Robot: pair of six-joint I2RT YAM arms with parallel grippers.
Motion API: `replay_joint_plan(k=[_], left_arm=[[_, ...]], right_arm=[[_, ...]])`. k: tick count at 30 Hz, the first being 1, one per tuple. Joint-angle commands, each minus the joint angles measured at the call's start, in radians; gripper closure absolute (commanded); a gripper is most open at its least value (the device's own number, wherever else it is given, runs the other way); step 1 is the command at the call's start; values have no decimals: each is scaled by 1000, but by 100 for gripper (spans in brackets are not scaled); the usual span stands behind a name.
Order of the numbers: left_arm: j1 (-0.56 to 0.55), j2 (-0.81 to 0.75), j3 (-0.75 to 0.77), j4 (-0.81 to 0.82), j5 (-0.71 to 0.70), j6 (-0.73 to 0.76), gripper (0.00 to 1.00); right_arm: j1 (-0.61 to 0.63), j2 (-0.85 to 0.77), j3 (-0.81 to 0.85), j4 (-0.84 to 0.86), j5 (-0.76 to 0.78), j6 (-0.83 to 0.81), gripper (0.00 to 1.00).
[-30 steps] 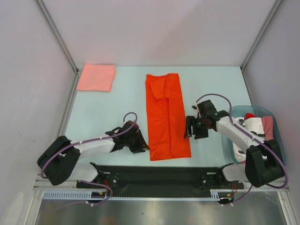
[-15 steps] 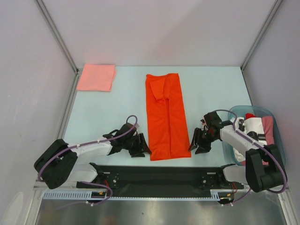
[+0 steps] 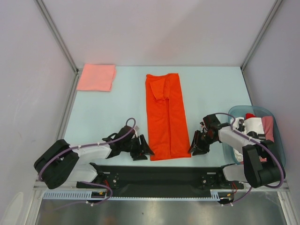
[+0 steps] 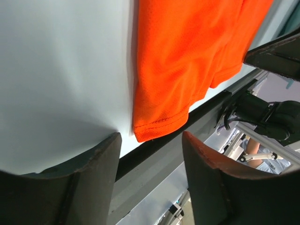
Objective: Fold and stack the t-shirts
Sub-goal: Fold the tshirt
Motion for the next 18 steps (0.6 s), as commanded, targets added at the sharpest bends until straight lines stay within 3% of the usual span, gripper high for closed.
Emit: replay_joint_plan(k=[1, 3, 18], left_arm=[[-8, 50, 0, -116, -67, -3, 39], [-14, 59, 20, -177, -95, -2, 43], [-30, 210, 28, -122, -43, -32, 50]], right_arm=[[9, 6, -13, 41, 5, 14, 62], [15, 4, -16, 46, 5, 19, 62], [29, 4, -34, 61, 17, 28, 64]])
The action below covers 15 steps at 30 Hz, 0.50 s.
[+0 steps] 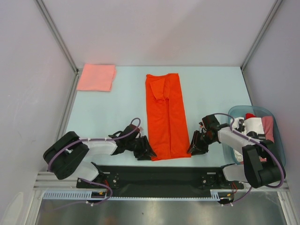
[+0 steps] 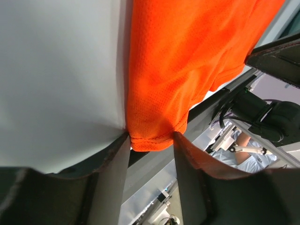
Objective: Fold and stack the t-shirts
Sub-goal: Fold the tshirt
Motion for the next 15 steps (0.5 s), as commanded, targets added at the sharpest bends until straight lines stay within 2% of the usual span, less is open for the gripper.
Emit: replay_joint_plan(k=[1, 3, 8, 15], left_arm=[[-10, 65, -39, -139, -105, 14, 53], [-10, 60, -44, -157, -115, 8, 55], [-10, 25, -68, -174, -142, -16, 55], [-10, 91, -44, -154, -128, 5, 55]], right_arm=[[9, 4, -23, 23, 32, 2, 64], [12, 7, -25, 23, 30, 2, 65], [15, 3, -28, 19, 32, 0, 65], [24, 26, -32, 34, 26, 0, 65]])
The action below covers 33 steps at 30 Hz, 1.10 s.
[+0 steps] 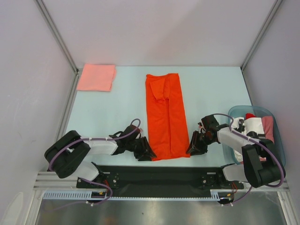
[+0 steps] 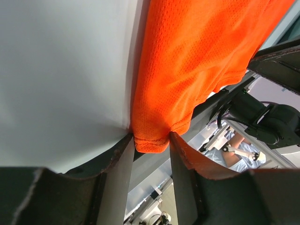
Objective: Fold and stack the t-shirts
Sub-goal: Fold the tshirt
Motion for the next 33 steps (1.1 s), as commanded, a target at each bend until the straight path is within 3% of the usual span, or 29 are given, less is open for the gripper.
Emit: replay_joint_plan(k=[1, 7, 12, 14, 24, 27, 28, 31, 33], left_arm=[[-8, 77, -26, -159, -144, 57, 55], [-8, 71, 0, -208, -201, 65, 60], [-8, 83, -22, -189, -202, 53, 76], [-8, 80, -27, -187, -204, 53, 78], [-8, 71, -9, -210, -214, 93, 96], [-8, 59, 8, -241, -231, 116, 100], [-8, 54, 17, -248, -245, 123, 100], [-8, 36, 39, -282, -256, 148, 100], [-11, 19, 54, -316, -270, 169, 100]], right_arm=[[13, 28, -24, 17, 42, -6, 66], [30, 25, -25, 11, 50, -5, 65], [37, 4, -19, -21, 85, 6, 64], [40, -15, -18, -35, 113, 20, 58], [50, -13, -32, -25, 120, 53, 59], [51, -10, -38, -12, 120, 56, 69], [50, -16, -41, -12, 120, 58, 81], [50, -41, -47, -15, 116, 67, 100], [50, -84, -56, -3, 108, 79, 100]])
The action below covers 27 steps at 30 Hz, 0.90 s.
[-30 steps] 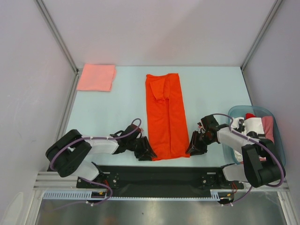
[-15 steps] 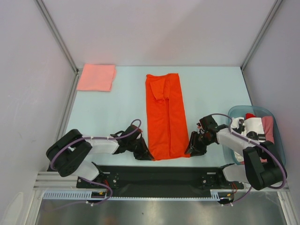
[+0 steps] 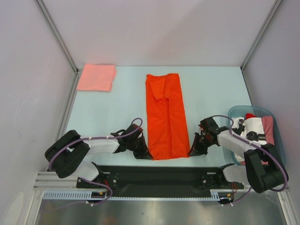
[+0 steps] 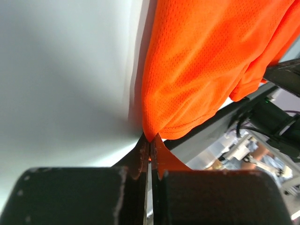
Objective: Fold and stack the t-shirts
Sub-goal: Fold the tshirt
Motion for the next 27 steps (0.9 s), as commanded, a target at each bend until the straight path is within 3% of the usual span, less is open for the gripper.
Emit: replay_joint_plan(k=[1, 6, 11, 27], left_arm=[[-2, -17, 10, -208, -212, 105, 100], [1, -73, 105, -325, -261, 154, 100], [25, 1, 274, -409, -262, 226, 100], [205, 206, 770, -514, -168, 365, 100]], right_arm=[[5, -67, -30, 8, 43, 14, 100], [-15, -87, 58, 31, -9, -6, 100], [-26, -21, 192, 31, -12, -44, 100], [-111, 364, 717, -95, -63, -204, 100]])
